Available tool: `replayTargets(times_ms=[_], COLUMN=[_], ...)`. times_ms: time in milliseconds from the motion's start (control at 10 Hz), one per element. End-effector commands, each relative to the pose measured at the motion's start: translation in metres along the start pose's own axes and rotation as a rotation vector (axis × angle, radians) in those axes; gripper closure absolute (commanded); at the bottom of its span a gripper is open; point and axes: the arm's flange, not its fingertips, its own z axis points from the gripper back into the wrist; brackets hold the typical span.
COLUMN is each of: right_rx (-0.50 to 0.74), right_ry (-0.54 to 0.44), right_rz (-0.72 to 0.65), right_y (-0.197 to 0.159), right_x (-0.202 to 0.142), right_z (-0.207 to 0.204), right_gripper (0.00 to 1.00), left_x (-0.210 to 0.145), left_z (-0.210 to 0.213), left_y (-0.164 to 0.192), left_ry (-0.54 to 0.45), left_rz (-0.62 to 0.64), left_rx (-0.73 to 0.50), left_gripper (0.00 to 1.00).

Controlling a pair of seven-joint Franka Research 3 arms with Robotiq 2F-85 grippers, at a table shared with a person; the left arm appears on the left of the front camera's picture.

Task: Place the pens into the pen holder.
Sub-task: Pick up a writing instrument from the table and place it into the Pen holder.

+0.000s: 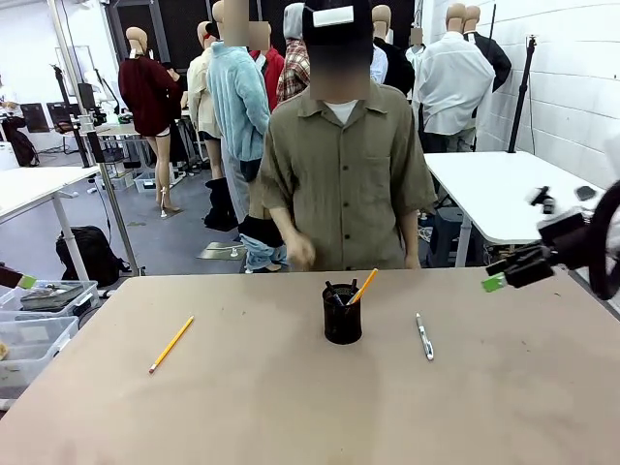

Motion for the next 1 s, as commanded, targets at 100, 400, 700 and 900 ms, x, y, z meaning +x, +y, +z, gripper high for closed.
replayTargets(times_ms=[100, 400, 700, 900], right_rx=[-0.083, -0.193, -0.383, -0.428], right_ry=[0.299, 0.481, 0.678, 0.704], right_rz=[-0.090, -0.153, -0.221, -0.270], right_y=[0.017, 0.036, 0.045, 0.044], right_x=[0.052, 0.080, 0.097, 0.099], right_z=[-0.045, -0.088, -0.137, -0.166], right_gripper=[0.19, 0.19, 0.19, 0.19], left_x=[-0.002, -0.002, -0.002, -0.002], left_z=[-0.001, -0.001, -0.001, -0.001], left_y=[0.001, 0.001, 0.001, 0.001], left_ry=[0.002, 0.002, 0.002, 0.002], left_rz=[0.014, 0.014, 0.014, 0.014], left_rx=[-0.003, -0.003, -0.003, -0.003], left_gripper=[0.00, 0.00, 0.00, 0.00])
